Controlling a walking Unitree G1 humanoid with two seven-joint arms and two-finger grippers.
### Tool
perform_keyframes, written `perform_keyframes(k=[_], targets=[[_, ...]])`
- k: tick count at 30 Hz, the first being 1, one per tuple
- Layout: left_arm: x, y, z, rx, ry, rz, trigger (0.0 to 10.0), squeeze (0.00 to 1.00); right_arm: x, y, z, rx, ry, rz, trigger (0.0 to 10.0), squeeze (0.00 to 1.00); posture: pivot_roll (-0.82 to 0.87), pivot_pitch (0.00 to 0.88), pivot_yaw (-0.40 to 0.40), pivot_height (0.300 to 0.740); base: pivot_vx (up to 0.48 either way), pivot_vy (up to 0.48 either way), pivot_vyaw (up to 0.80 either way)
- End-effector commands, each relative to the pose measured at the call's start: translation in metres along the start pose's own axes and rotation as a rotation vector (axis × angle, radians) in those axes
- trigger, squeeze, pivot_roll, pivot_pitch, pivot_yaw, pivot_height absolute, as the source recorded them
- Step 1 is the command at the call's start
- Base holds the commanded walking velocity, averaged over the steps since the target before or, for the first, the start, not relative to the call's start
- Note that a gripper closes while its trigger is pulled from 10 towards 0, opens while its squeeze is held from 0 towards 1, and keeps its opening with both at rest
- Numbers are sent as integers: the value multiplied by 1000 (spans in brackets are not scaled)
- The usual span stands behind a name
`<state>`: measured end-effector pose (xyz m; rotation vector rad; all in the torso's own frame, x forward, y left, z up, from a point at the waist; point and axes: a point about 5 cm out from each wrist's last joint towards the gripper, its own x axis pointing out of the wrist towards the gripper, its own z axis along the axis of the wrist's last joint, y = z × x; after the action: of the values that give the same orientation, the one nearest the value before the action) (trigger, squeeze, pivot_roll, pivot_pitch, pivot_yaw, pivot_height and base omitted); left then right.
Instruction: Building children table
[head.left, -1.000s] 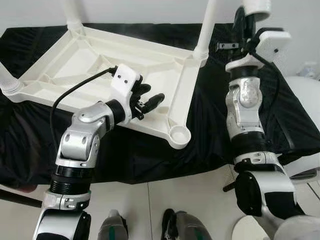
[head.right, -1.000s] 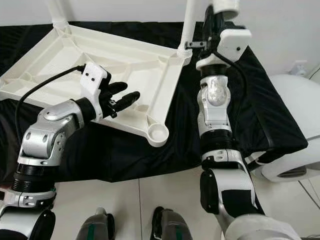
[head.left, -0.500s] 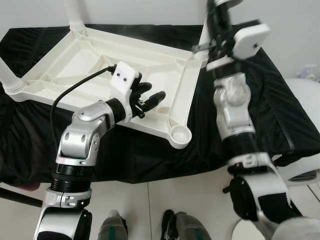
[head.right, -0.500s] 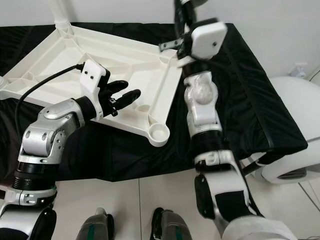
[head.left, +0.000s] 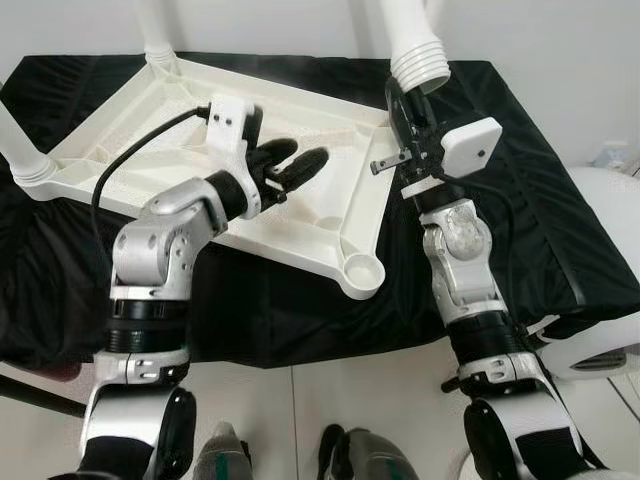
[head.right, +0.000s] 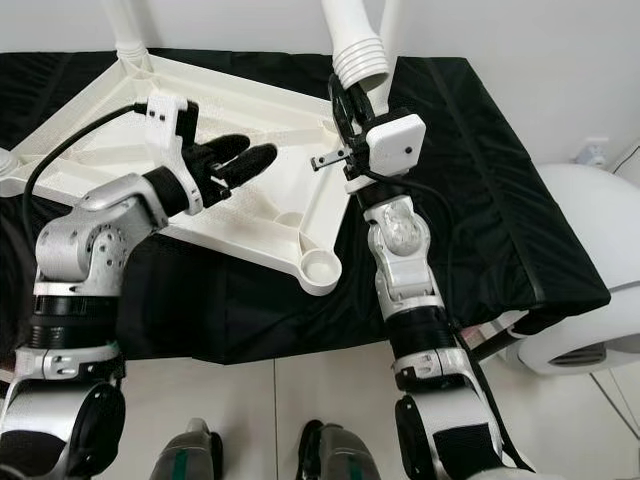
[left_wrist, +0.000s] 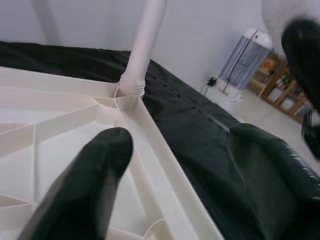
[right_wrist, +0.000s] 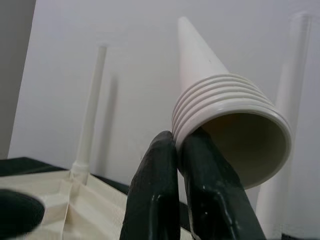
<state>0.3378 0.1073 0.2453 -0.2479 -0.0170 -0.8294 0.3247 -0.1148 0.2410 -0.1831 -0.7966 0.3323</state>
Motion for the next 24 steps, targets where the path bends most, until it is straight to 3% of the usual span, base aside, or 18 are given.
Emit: perform_keyframes(k=[1,2,4,9,10,13,14,15,16,24], targets=[[3,1,-2,-68,1,-12,10000,1000,-4,1,3,15,1,18,10000,0,71,46,-64,740,0,0,0],[3,1,-2,-68,1,-12,10000,1000,-4,1,3,15,1,18,10000,0,71,46,-64,740,0,0,0],[7,3,1,-151,-29,-15,10000,1000,-13,2,0,39,29,24,10000,0,69,41,-65,740,0,0,0],[9,3,7,-211,-58,-37,10000,1000,-19,3,-1,40,48,30,10000,0,63,39,-61,740,0,0,0],[13,10,15,-260,-79,-21,10000,1000,-22,6,-1,34,54,60,10000,0,56,35,-57,740,0,0,0],[14,13,17,-276,-86,-12,10000,1000,-23,7,-1,33,56,71,10000,0,56,35,-57,740,0,0,0],[15,17,20,-312,-94,-5,10000,769,-24,9,-1,33,59,85,10000,0,53,35,-55,740,0,0,0],[15,17,20,-312,-94,-5,10000,769,-24,9,-1,33,59,85,10000,0,53,35,-55,740,0,0,0],[16,19,22,-334,-101,-6,10000,0,-26,11,-1,34,63,99,10000,0,50,33,-53,740,0,0,0],[24,20,24,-353,-86,-22,10000,0,-35,25,-2,66,102,186,10000,0,32,37,-39,740,0,0,0]])
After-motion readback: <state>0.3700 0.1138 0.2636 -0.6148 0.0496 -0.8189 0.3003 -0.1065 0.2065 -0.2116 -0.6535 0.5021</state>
